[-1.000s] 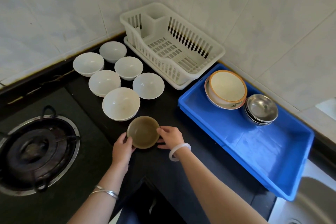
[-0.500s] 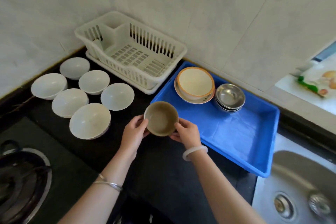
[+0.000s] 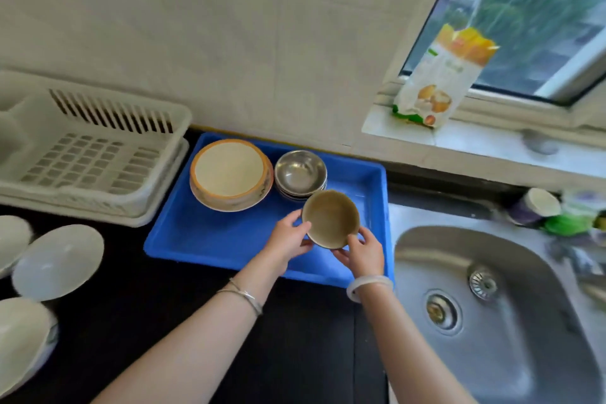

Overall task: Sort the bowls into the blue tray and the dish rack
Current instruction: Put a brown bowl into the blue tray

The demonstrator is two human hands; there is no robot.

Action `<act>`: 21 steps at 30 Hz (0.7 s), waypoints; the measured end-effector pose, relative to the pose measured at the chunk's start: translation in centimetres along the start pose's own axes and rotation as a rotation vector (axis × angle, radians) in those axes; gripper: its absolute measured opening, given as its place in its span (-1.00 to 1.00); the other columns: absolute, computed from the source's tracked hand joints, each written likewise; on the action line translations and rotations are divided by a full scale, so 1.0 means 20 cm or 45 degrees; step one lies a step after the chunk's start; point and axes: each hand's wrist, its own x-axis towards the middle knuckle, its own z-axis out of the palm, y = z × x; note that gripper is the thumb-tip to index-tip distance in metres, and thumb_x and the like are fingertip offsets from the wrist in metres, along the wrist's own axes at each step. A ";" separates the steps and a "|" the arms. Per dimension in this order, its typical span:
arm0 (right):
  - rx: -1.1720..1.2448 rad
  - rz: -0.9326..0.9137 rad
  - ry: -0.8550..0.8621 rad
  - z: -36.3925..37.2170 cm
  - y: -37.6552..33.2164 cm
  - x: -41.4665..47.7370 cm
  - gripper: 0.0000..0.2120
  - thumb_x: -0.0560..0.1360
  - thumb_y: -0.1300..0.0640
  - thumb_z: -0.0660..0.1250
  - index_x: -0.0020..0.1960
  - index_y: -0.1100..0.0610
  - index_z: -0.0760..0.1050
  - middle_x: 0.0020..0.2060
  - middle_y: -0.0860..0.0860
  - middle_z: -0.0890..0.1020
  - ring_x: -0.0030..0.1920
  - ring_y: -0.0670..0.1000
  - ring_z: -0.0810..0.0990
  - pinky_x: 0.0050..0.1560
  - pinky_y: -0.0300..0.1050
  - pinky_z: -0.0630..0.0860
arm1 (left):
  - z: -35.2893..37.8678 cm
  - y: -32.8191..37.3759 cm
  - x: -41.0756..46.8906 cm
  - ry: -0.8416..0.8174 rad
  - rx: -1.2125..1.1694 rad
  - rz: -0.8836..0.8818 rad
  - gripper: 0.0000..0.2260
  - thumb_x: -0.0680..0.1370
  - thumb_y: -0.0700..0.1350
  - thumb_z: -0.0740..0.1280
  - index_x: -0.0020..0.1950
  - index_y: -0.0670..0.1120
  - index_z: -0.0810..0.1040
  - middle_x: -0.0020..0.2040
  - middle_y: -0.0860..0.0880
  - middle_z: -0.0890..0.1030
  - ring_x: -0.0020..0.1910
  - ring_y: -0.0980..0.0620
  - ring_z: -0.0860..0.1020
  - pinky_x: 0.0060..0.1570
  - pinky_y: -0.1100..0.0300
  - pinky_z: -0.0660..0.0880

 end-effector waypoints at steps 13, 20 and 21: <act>0.206 0.322 0.181 -0.02 -0.06 0.37 -0.68 0.55 0.32 0.11 0.25 0.18 0.45 0.04 0.22 0.61 -0.13 0.18 0.64 -0.20 -0.06 0.58 | 0.32 -0.07 0.38 0.008 -0.068 -0.106 -0.79 0.56 -0.30 0.19 0.14 -0.15 0.52 0.02 -0.14 0.53 0.03 -0.04 0.50 -0.01 0.21 0.48; 0.207 0.309 0.170 0.04 -0.11 0.48 -0.68 0.55 0.28 0.16 0.26 0.16 0.49 0.11 0.18 0.60 -0.02 0.12 0.58 -0.12 -0.07 0.55 | 0.37 -0.07 0.52 0.005 -0.043 -0.086 -0.74 0.58 -0.26 0.17 0.23 -0.13 0.49 0.06 -0.10 0.55 0.08 -0.02 0.49 0.08 0.14 0.44; 0.194 0.295 0.178 0.05 -0.12 0.49 -0.70 0.55 0.28 0.15 0.23 0.16 0.50 0.12 0.17 0.59 0.00 0.13 0.58 -0.09 -0.08 0.54 | 0.37 -0.07 0.54 0.000 -0.030 -0.080 -0.73 0.58 -0.24 0.16 0.24 -0.09 0.49 0.03 -0.07 0.55 0.06 -0.01 0.48 0.02 0.15 0.44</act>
